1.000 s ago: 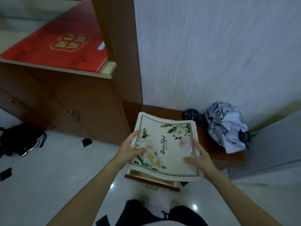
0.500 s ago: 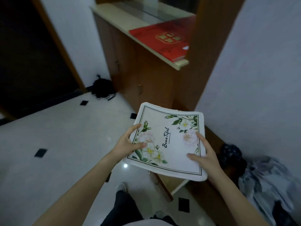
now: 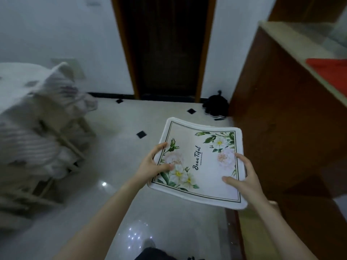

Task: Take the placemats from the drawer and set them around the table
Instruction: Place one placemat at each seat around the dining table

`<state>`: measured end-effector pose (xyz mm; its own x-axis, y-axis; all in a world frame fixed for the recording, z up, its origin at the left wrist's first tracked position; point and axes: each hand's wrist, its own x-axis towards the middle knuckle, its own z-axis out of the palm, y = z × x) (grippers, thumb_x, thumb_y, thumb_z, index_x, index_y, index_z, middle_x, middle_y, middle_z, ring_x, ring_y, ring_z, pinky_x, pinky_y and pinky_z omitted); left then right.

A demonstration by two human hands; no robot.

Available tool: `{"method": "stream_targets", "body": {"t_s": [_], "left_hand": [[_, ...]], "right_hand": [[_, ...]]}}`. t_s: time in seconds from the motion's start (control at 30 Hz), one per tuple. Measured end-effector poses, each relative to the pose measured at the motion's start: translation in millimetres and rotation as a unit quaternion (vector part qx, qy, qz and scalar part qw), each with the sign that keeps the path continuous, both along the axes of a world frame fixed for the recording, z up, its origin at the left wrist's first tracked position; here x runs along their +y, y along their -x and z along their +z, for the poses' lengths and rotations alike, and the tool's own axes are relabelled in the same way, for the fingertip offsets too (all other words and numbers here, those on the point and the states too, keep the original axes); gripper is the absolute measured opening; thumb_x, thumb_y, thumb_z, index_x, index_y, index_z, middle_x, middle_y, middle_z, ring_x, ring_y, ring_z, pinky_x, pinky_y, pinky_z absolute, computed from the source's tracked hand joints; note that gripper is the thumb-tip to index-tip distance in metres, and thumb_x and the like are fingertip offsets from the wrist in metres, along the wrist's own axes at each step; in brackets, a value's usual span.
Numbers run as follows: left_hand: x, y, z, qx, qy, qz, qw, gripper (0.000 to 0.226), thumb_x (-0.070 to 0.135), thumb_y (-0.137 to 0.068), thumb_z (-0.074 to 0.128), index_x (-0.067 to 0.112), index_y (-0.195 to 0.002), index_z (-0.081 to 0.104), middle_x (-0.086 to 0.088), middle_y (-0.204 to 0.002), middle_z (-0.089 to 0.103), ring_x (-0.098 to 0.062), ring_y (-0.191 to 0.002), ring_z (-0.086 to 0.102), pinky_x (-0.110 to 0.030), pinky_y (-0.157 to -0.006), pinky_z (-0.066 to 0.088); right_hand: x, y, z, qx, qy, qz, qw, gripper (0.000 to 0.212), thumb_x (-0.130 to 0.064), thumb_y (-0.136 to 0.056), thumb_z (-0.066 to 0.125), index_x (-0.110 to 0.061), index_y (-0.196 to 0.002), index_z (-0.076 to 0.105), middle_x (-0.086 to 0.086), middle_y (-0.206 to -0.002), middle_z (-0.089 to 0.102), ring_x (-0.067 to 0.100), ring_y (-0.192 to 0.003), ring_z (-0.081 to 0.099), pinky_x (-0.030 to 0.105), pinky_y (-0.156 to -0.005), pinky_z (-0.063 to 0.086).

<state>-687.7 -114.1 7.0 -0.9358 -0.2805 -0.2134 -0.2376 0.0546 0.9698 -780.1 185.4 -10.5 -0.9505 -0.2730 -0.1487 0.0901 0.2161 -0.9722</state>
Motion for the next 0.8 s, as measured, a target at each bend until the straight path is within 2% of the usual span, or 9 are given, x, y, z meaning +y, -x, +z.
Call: {"method": "stream_targets", "body": {"t_s": [0.03,0.13,0.17,0.23,0.3,0.43,0.6,0.73,0.8], "left_hand": [[-22.1,-9.2,-0.5,0.000,0.002,0.020,1.000,0.072,0.010,-0.072,0.082,0.038,-0.131,0.051,0.015,-0.130,0.051,-0.007,-0.095,0.067,-0.029,-0.072,0.058],[-84.9,-36.8,1.6,-0.002,0.002,0.083,0.997,0.070,0.007,-0.073,0.079,0.037,-0.130,0.051,0.012,-0.128,0.052,-0.004,-0.088,0.068,-0.024,-0.068,0.057],[-105.4,-45.9,2.5,-0.005,0.010,0.101,0.995,0.069,0.007,-0.074,0.079,0.037,-0.130,0.052,0.012,-0.128,0.052,-0.004,-0.087,0.068,-0.024,-0.067,0.057],[-145.5,-63.0,2.0,-0.006,0.028,0.137,0.990,0.068,0.006,-0.074,0.077,0.037,-0.129,0.053,0.011,-0.130,0.052,-0.007,-0.092,0.067,-0.025,-0.071,0.058],[-182.1,-78.3,1.5,-0.005,0.045,0.171,0.984,0.066,0.005,-0.073,0.077,0.036,-0.126,0.055,0.008,-0.129,0.055,-0.006,-0.096,0.065,-0.020,-0.072,0.055],[-238.7,-95.6,2.6,-0.011,0.044,0.217,0.975,0.064,0.009,-0.071,0.080,0.040,-0.122,0.056,0.009,-0.122,0.061,-0.008,-0.100,0.065,-0.019,-0.075,0.054],[-287.6,-84.9,-2.6,-0.009,0.032,0.267,0.963,0.064,0.006,-0.071,0.080,0.039,-0.121,0.057,0.017,-0.116,0.062,0.000,-0.096,0.064,-0.015,-0.072,0.052],[-325.3,-51.1,-9.6,-0.012,0.028,0.299,0.954,0.065,0.007,-0.072,0.080,0.039,-0.122,0.056,0.021,-0.115,0.061,0.005,-0.094,0.063,-0.013,-0.071,0.051],[-346.4,-26.6,-12.9,-0.010,0.017,0.312,0.950,0.065,0.006,-0.072,0.080,0.038,-0.123,0.056,0.018,-0.115,0.061,0.003,-0.092,0.065,-0.016,-0.071,0.053]], "right_hand": [[-25.6,1.7,0.2,0.003,-0.004,0.018,1.000,0.081,0.004,-0.065,0.082,-0.042,-0.124,0.049,-0.011,-0.128,0.054,0.016,-0.115,0.056,0.042,-0.092,0.052],[-103.7,1.2,3.2,0.014,-0.004,0.069,0.998,0.077,0.005,-0.068,0.079,-0.036,-0.125,0.049,-0.025,-0.120,0.049,-0.002,-0.111,0.051,0.014,-0.082,0.048],[-129.0,1.9,1.3,0.014,-0.006,0.090,0.996,0.077,0.003,-0.068,0.080,-0.038,-0.125,0.048,-0.023,-0.123,0.050,0.000,-0.113,0.051,0.016,-0.084,0.047],[-178.0,3.5,-2.4,0.010,-0.010,0.124,0.992,0.079,0.000,-0.067,0.081,-0.044,-0.123,0.048,-0.014,-0.130,0.053,0.009,-0.116,0.054,0.029,-0.090,0.050],[-223.8,5.5,-2.0,0.004,-0.004,0.153,0.988,0.079,0.001,-0.066,0.081,-0.046,-0.122,0.049,-0.008,-0.129,0.057,0.011,-0.113,0.058,0.032,-0.087,0.052],[-299.7,13.8,4.2,0.010,-0.007,0.201,0.980,0.080,0.002,-0.066,0.081,-0.041,-0.125,0.048,-0.011,-0.129,0.055,0.003,-0.113,0.056,0.020,-0.083,0.049],[-371.1,46.7,3.9,0.013,-0.019,0.251,0.968,0.080,0.001,-0.067,0.081,-0.039,-0.128,0.047,-0.015,-0.132,0.051,0.000,-0.117,0.049,0.024,-0.091,0.045],[-422.9,93.1,-1.0,0.013,-0.015,0.279,0.960,0.079,0.005,-0.068,0.079,-0.033,-0.129,0.047,-0.020,-0.126,0.051,-0.022,-0.101,0.049,0.003,-0.074,0.044],[-450.7,123.4,-4.2,0.006,-0.008,0.294,0.956,0.078,0.008,-0.068,0.078,-0.031,-0.129,0.048,-0.018,-0.124,0.053,-0.020,-0.096,0.053,0.004,-0.070,0.046]]}}
